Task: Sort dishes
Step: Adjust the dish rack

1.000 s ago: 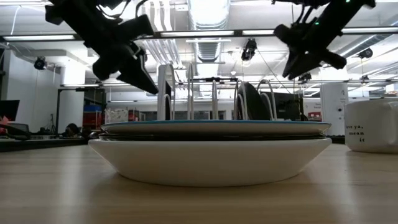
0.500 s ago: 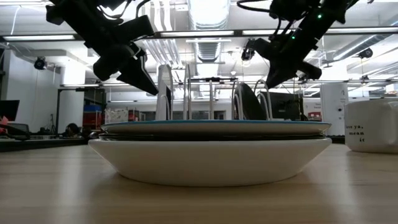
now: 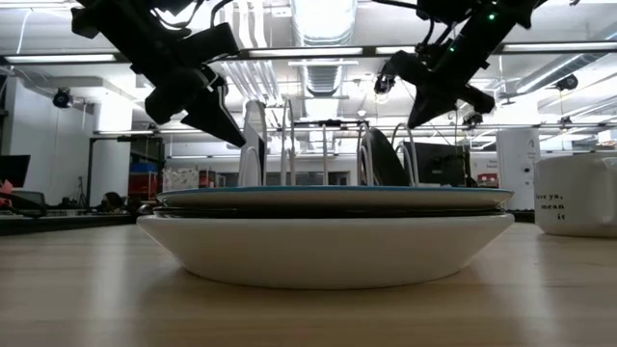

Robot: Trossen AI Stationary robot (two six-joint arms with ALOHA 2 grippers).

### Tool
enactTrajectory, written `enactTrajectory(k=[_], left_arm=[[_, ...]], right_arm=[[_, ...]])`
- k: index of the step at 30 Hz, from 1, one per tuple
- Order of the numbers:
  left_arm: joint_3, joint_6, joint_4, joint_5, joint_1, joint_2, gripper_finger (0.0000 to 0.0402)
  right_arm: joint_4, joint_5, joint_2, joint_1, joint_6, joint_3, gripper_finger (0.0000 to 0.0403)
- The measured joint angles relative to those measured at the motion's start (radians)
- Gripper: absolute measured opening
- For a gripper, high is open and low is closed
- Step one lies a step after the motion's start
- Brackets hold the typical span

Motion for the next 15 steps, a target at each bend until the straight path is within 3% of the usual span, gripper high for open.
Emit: enactTrajectory(k=[9,15], left_arm=[[0.003,-0.002,-0.002,0.001,0.0,-0.005,0.0],[0.05,-0.012,-0.007,0.072,-0.002,-0.009,0.0]], right_arm=[[-0.218,-0.008,-0.055,0.043,0.111,0.0,0.0008],[-0.19,-0.117,-0.085,0.154,0.111,-0.001,0.0008]])
